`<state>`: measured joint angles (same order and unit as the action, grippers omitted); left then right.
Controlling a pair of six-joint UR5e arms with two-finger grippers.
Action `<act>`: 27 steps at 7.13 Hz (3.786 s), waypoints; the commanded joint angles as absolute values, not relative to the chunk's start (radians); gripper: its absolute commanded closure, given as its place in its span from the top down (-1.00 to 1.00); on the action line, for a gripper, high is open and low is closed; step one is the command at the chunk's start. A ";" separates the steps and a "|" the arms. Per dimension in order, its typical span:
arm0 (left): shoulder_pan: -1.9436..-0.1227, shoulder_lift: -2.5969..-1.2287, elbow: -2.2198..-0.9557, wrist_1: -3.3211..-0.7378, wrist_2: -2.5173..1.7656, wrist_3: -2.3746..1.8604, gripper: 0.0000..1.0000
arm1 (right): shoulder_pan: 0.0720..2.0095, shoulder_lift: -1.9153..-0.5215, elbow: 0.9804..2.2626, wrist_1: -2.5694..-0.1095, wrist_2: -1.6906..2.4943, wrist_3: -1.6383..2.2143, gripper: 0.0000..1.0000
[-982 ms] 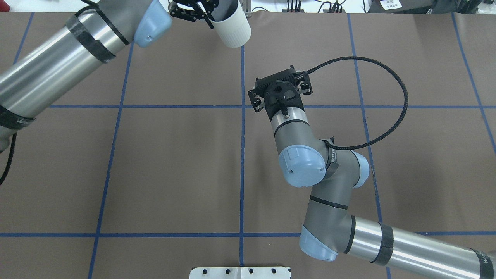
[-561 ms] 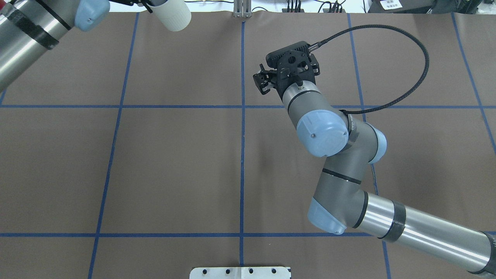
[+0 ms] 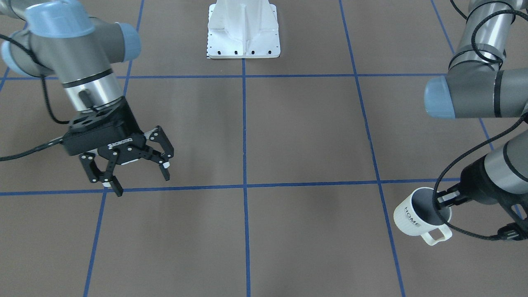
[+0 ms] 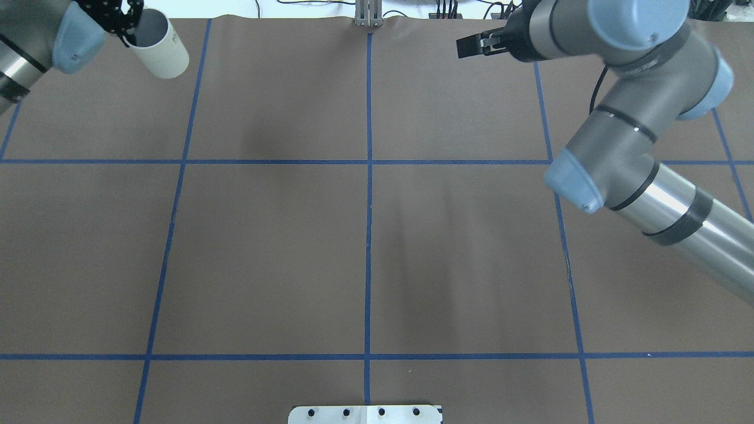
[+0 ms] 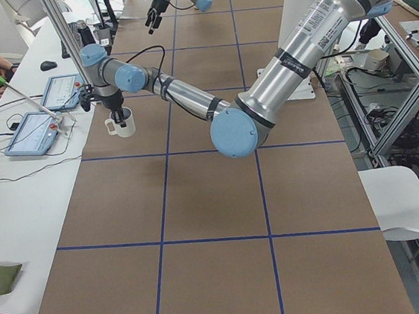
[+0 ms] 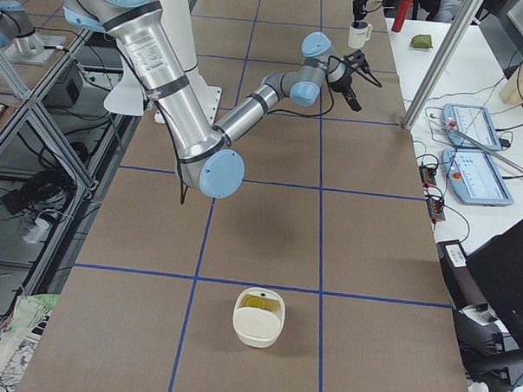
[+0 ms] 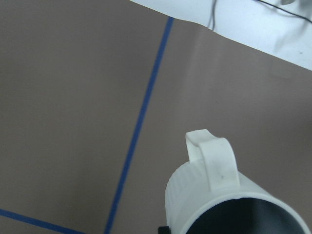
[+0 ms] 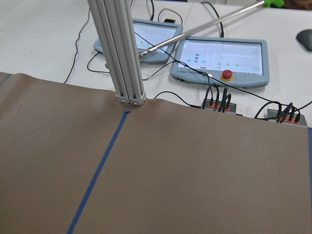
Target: Left arm hands cup to right arm to dump lemon
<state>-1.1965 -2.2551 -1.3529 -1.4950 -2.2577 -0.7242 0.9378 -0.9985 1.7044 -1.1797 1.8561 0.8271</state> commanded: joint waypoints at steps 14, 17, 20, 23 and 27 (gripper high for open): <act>-1.101 -1.654 -1.753 -1.548 -2.255 -0.538 1.00 | 1.314 -1.195 2.000 -2.189 2.229 0.286 1.00; -1.255 -1.658 -1.781 -1.534 -2.249 -0.184 1.00 | 1.414 -1.218 1.947 -2.232 2.232 0.003 1.00; -1.469 -1.664 -1.694 -1.540 -2.255 0.043 1.00 | 1.512 -1.310 1.899 -2.208 2.304 -0.199 1.00; -1.575 -1.635 -1.575 -1.552 -2.260 0.244 1.00 | 1.540 -1.509 1.844 -1.929 2.307 -0.190 1.00; -1.574 -1.631 -1.568 -1.609 -2.253 0.201 1.00 | 1.540 -1.614 1.740 -1.724 2.301 -0.172 1.00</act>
<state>-1.5736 -1.6297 -1.5665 -1.6020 -2.2524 0.2169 1.5400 -1.6094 1.7802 -1.7410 2.3011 -0.1838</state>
